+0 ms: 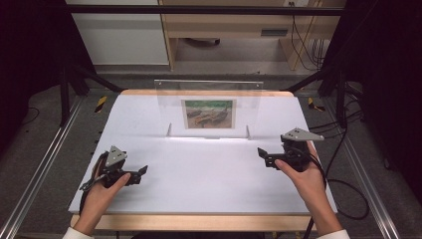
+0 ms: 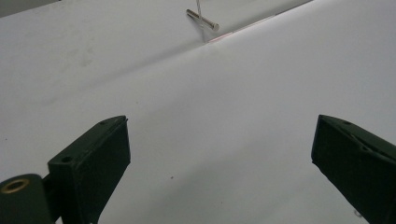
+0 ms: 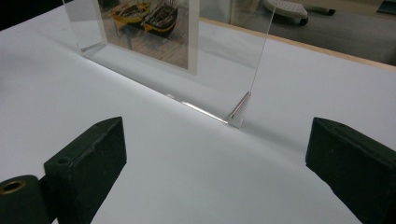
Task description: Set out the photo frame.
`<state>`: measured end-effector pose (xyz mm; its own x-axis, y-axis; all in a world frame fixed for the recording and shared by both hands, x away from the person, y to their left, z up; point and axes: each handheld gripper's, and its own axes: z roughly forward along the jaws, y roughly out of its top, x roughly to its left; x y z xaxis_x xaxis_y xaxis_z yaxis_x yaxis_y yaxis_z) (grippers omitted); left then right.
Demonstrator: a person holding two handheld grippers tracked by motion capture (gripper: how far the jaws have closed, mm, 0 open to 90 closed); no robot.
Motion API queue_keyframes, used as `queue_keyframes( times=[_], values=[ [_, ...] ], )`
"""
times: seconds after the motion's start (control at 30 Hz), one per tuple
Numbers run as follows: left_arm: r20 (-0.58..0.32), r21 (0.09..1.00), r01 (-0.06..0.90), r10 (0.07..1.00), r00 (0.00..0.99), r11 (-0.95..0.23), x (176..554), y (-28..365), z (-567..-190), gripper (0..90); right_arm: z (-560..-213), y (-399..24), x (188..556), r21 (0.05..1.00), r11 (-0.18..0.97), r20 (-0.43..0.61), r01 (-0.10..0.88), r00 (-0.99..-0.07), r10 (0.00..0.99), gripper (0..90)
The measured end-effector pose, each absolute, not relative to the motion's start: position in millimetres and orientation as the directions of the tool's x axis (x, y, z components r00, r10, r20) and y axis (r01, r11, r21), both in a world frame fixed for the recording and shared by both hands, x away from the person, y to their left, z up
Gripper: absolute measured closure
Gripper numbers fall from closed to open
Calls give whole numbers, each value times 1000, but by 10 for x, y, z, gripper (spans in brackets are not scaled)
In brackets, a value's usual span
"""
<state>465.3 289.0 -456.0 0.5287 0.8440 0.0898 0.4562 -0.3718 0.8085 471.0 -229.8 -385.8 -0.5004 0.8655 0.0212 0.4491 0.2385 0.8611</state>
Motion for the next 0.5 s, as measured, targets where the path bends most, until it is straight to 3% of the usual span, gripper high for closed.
queue_keyframes(
  times=[0.5],
  values=[
    [95,806,457,844,528,-377,4650,2902,-4552,44,-4191,-2306,4621,832,239,41,501,-486,873,59]
  ],
)
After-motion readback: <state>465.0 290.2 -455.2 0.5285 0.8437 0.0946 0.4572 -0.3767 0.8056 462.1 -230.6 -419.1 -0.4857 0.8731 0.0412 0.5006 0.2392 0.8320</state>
